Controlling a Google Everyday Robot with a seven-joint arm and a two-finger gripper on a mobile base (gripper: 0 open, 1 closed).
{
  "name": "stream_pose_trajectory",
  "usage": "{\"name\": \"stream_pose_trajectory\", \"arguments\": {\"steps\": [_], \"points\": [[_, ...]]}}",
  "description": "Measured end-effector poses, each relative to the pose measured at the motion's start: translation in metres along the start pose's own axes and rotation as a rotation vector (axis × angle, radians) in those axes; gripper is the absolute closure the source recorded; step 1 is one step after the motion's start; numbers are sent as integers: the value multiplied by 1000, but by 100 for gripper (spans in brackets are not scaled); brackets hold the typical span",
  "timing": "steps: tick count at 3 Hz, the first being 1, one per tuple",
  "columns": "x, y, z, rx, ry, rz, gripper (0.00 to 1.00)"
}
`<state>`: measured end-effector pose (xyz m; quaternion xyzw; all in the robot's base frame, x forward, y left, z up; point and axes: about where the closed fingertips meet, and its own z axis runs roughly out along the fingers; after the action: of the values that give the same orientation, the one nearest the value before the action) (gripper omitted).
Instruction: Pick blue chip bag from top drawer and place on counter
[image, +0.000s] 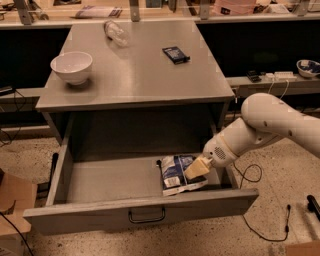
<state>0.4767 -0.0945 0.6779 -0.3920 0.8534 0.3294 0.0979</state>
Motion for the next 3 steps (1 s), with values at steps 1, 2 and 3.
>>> {"name": "stream_pose_trajectory", "arguments": {"steps": [1, 2, 3], "points": [[-31, 20, -53, 86, -85, -111, 100], [-53, 41, -102, 161, -153, -221, 100], [-82, 60, -172, 293, -249, -359, 100]]}}
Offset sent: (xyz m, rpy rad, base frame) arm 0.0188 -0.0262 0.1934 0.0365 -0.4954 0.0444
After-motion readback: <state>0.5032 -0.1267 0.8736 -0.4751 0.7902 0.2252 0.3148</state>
